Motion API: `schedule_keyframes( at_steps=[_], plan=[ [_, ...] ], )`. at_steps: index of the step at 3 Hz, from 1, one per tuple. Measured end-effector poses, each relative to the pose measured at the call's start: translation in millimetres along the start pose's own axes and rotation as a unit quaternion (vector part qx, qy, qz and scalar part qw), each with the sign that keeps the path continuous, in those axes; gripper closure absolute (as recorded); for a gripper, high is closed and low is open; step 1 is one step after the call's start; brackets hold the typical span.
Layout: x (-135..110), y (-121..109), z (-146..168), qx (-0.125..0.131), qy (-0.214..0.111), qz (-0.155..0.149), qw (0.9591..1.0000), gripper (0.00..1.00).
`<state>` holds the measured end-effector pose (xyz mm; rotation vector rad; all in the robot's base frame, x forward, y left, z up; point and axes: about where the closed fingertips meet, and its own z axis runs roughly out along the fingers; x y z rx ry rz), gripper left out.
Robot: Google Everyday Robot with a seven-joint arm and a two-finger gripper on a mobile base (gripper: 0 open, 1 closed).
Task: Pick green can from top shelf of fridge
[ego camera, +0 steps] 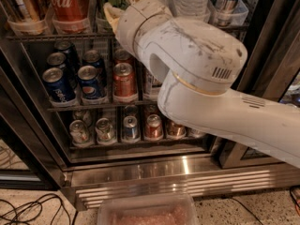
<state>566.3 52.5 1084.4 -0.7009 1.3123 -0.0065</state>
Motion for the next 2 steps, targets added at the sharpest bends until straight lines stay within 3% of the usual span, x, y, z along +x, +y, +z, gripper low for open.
schedule_keyframes(
  at_steps=[2],
  plan=[
    [-7.3, 4.5, 0.9, 0.0, -0.004, 0.002, 1.0, 0.28]
  ],
)
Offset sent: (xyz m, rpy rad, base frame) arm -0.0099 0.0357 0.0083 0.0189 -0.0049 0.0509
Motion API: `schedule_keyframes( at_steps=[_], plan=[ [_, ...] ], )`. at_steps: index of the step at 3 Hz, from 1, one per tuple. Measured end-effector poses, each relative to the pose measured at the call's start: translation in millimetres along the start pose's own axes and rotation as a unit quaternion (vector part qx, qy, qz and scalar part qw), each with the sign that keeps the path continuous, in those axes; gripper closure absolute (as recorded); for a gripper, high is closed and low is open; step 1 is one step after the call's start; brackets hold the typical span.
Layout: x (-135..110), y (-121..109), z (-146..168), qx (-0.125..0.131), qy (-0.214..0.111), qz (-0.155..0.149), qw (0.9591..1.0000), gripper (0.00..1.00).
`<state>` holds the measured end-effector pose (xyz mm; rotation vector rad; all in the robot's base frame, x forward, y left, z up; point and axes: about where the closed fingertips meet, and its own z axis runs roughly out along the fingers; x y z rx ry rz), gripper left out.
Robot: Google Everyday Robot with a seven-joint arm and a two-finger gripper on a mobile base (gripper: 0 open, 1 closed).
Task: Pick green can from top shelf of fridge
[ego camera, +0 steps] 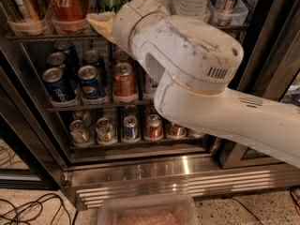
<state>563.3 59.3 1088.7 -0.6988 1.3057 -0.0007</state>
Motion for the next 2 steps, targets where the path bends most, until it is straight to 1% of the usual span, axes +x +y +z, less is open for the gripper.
schedule_keyframes(
  at_steps=[2],
  plan=[
    [-3.5, 10.4, 8.5, -0.009, -0.002, 0.004, 0.9999, 0.34]
  ],
)
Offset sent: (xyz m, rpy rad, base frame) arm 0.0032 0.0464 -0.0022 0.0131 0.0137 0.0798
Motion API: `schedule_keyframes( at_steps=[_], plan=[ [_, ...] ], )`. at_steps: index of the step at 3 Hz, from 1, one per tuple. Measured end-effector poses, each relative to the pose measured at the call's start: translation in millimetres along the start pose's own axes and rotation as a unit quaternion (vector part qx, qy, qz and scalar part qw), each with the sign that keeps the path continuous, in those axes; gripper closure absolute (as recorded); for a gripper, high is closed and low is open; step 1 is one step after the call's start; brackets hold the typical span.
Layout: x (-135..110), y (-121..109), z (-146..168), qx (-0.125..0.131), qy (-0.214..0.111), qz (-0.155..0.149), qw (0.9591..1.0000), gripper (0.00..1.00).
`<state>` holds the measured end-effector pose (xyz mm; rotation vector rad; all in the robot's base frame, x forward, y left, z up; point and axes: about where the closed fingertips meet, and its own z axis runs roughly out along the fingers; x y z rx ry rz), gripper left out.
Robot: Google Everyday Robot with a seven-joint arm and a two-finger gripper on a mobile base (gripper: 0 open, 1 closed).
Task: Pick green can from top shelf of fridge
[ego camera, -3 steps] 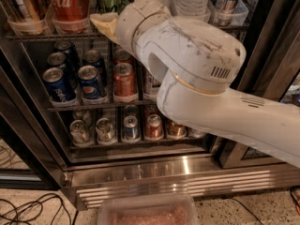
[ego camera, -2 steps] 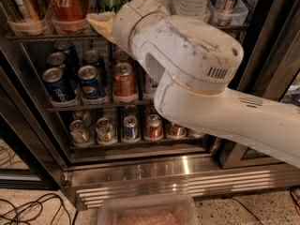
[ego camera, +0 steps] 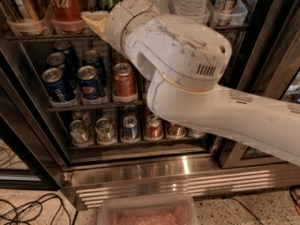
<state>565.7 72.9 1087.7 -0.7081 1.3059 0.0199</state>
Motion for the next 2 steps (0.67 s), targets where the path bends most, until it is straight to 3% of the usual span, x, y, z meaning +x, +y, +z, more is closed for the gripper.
schedule_keyframes(
  at_steps=[2],
  plan=[
    [5.3, 0.9, 15.0, -0.01, -0.005, -0.001, 0.9999, 0.34]
  ],
)
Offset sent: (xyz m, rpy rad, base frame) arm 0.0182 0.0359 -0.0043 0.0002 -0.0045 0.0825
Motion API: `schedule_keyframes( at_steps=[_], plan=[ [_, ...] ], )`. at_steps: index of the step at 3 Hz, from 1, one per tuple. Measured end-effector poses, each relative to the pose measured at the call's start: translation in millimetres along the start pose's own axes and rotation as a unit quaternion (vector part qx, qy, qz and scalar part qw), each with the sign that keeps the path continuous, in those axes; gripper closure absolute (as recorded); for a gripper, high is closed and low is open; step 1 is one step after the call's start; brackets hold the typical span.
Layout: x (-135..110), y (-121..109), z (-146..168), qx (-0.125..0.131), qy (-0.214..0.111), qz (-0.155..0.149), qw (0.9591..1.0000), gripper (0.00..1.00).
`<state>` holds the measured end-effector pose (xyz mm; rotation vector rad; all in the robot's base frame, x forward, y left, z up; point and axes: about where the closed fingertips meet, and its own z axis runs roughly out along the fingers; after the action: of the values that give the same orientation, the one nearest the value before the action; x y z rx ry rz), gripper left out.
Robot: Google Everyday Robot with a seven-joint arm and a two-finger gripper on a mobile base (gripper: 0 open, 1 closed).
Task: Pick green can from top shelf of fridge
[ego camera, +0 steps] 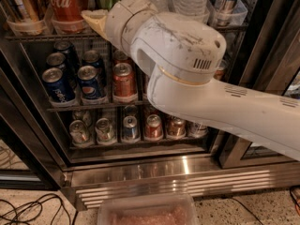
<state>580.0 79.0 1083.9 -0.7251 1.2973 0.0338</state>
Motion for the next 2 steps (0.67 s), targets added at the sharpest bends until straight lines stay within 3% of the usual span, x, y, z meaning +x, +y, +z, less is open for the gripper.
schedule_keyframes(
  at_steps=[2],
  plan=[
    [5.7, -10.4, 11.3, 0.0, -0.003, -0.01, 0.9999, 0.33]
  ],
)
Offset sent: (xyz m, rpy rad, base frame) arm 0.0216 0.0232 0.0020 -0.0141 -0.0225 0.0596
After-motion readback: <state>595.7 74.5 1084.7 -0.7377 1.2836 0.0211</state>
